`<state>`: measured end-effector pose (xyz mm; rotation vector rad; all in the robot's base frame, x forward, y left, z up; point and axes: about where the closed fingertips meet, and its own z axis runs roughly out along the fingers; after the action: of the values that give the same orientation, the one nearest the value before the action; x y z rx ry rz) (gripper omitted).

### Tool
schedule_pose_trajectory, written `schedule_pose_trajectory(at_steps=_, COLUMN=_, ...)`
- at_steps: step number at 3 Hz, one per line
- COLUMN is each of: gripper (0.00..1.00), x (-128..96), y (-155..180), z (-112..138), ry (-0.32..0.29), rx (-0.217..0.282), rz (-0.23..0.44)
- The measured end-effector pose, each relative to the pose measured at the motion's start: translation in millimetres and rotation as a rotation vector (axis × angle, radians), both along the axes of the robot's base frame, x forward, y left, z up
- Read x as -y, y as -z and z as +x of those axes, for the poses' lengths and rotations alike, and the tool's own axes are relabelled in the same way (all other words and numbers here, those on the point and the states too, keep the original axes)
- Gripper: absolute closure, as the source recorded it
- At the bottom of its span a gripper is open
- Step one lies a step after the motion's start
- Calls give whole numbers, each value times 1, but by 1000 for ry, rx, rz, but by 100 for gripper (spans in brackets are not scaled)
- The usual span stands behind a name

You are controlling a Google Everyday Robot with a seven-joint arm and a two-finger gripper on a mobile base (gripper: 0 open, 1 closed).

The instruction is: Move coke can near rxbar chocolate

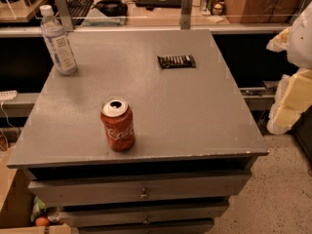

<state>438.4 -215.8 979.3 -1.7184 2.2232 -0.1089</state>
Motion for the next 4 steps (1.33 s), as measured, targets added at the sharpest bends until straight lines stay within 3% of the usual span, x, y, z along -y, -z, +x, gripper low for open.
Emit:
schedule_pose_trajectory(at_steps=1, gripper=0, x=0, y=0, z=0, ry=0, rx=0, rz=0)
schedule_pose_trajectory(at_steps=2, gripper=0, x=-24, y=18, z=4, ry=-44, rx=-3, rz=67)
schedule_pose_trajectory(at_steps=3, gripper=0, x=-104, y=66, z=17, ry=-202, rx=-22, rz=250)
schedule_pose_trajectory(at_steps=4, gripper=0, x=-198, y=99, z=25, ry=-382, rx=-45, rz=445)
